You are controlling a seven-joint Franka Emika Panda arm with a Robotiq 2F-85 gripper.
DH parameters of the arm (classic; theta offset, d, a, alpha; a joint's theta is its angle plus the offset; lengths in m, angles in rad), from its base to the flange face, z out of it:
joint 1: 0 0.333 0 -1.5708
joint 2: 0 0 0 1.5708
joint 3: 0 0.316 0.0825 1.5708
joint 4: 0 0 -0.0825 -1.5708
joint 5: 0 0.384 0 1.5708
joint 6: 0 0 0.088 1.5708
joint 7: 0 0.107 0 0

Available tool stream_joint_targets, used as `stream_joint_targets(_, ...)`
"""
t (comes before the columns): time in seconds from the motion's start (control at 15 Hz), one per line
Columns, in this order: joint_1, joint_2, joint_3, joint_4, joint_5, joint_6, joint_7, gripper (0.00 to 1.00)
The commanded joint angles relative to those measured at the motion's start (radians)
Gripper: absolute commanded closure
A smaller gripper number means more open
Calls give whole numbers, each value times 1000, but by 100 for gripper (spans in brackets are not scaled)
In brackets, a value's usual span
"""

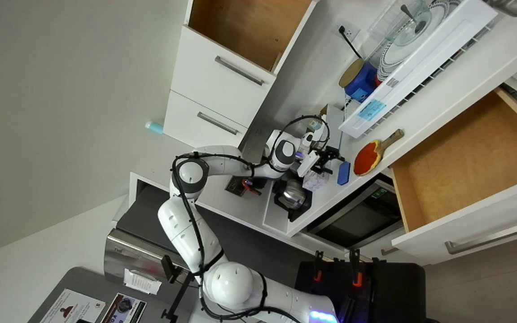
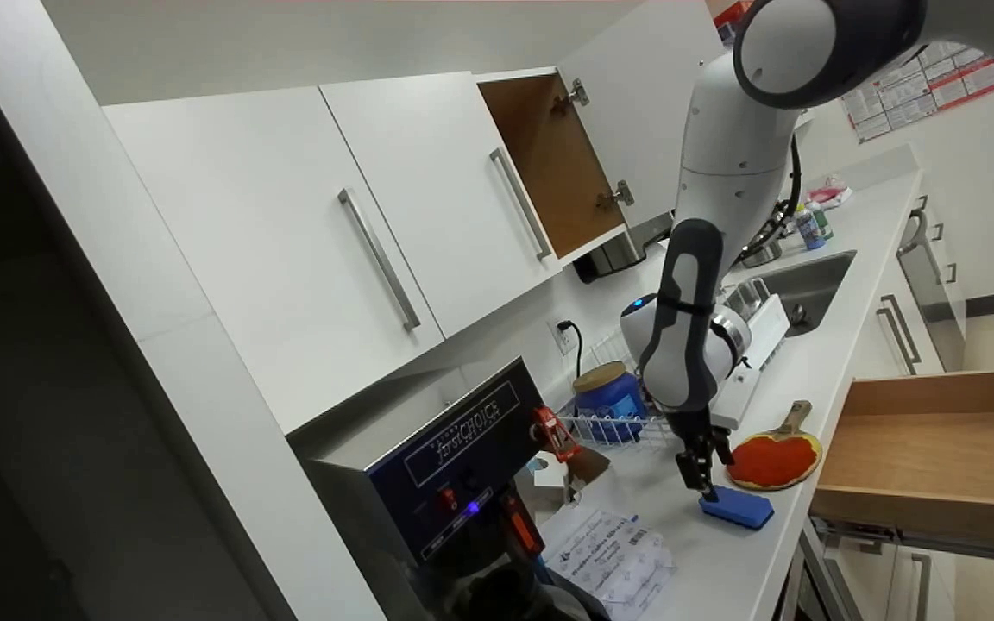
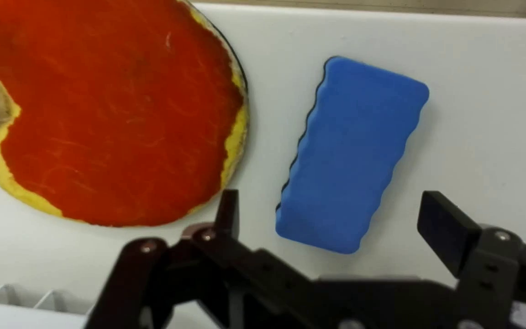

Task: Pick up the eraser and move it slightly forward

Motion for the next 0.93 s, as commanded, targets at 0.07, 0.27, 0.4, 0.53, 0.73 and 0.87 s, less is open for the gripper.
stream_joint_targets(0.07, -12, 82, 37, 94, 7, -30, -6, 0)
stream_joint_targets(0.27, -5, 119, 38, 127, -2, -46, -2, 0)
stream_joint_targets(0.4, -5, 135, 39, 142, -2, -48, -1, 26)
stream_joint_targets(0.53, -6, 145, 42, 153, 1, -51, -2, 42)
stream_joint_targets(0.73, -4, 150, 43, 163, 0, -55, 1, 66)
stream_joint_targets(0.87, -1, 143, 43, 163, 1, -64, 6, 69)
